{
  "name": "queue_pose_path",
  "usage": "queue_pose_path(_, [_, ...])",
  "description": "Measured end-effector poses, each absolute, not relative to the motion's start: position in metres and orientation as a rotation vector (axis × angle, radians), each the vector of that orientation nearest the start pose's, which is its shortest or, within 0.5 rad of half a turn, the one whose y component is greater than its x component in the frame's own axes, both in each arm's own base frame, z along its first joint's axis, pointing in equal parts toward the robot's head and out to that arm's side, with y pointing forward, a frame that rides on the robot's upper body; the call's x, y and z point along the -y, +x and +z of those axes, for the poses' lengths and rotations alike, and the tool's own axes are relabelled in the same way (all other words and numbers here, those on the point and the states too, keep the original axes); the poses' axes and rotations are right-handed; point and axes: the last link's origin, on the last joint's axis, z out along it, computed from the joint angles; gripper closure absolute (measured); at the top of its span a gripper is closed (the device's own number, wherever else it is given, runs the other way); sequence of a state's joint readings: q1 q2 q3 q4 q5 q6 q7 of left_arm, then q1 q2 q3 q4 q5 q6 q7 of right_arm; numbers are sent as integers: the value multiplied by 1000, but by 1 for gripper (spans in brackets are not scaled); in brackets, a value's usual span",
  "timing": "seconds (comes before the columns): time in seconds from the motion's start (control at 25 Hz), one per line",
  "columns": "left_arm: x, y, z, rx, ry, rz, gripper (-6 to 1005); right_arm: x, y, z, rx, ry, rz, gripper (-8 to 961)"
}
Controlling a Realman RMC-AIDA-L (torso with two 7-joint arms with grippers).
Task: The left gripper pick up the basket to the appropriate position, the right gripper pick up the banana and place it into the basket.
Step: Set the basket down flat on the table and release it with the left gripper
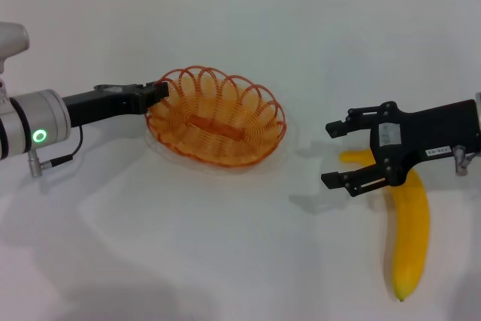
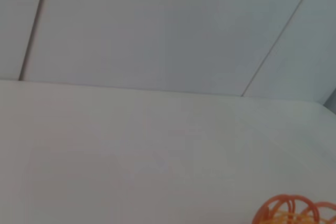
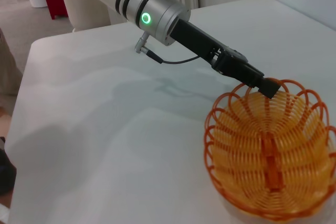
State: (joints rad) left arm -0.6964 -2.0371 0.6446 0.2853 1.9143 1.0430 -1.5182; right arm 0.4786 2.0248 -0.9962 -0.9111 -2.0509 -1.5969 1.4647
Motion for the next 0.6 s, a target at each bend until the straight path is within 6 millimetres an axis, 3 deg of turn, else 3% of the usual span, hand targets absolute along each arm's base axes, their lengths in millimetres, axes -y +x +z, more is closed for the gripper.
queue_pose_path(0.6, [-386,-281,-39,1116,-2347,-601,741,-325,252,13,-357,-2962,302,67])
